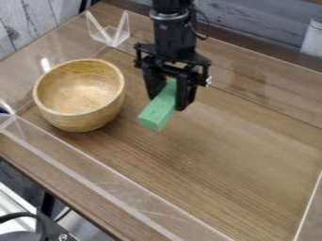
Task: Remove the green block from inside the brown bowl and put it on the table
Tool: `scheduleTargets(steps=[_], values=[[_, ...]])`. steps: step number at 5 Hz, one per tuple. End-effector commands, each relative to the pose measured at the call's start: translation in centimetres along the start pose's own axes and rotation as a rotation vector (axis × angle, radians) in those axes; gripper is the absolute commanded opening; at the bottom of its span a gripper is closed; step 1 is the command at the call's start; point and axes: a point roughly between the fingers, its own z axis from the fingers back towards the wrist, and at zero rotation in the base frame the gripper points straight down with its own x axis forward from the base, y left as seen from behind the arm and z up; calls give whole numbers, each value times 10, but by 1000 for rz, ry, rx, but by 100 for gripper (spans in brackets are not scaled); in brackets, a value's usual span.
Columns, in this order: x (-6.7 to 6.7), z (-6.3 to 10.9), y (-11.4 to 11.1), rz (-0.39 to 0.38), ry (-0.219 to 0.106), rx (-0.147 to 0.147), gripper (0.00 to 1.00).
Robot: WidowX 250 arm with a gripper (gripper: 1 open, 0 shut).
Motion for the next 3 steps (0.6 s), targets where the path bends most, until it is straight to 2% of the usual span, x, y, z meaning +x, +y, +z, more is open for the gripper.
scheduleTargets(steps=[1, 3], values=[[-6, -1, 6, -21, -26, 37, 0], [-10, -40, 15, -32, 7, 55, 0]])
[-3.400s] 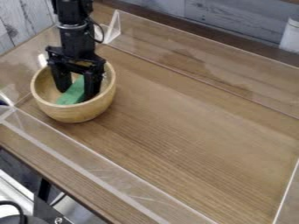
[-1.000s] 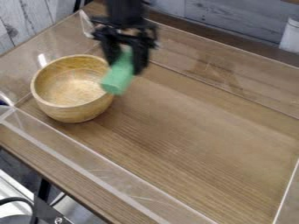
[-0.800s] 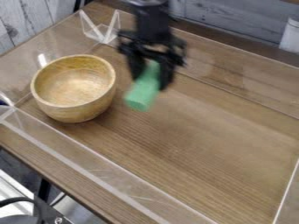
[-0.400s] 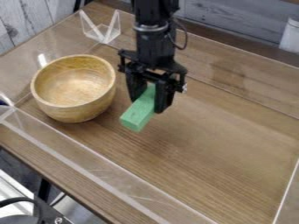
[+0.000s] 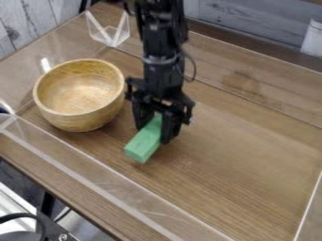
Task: Remove the green block from inside the brown bowl and put it on the table
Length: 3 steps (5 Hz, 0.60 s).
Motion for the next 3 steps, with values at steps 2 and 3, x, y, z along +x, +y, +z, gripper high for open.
scheduleTargets(steps=[2, 3], values=[[11, 5, 3, -17, -52, 8, 0], [13, 6, 3, -25, -56, 4, 0]])
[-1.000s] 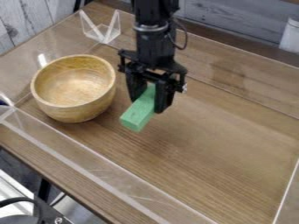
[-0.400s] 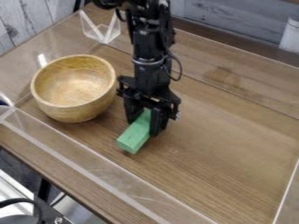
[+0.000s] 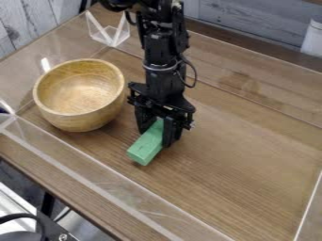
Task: Remove the green block from inside the brown bowl and put it on the table
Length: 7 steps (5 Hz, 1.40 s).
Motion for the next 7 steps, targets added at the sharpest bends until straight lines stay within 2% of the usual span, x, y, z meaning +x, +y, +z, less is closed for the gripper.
scheduleTargets(steps=[1, 4, 5, 6, 7], values=[[9, 12, 3, -7, -47, 5, 0], [11, 16, 3, -25, -63, -4, 0], [12, 28, 0, -23, -88, -23, 100], [11, 55, -4, -29, -150, -42, 100], [13, 79, -9, -33, -200, -31, 100]])
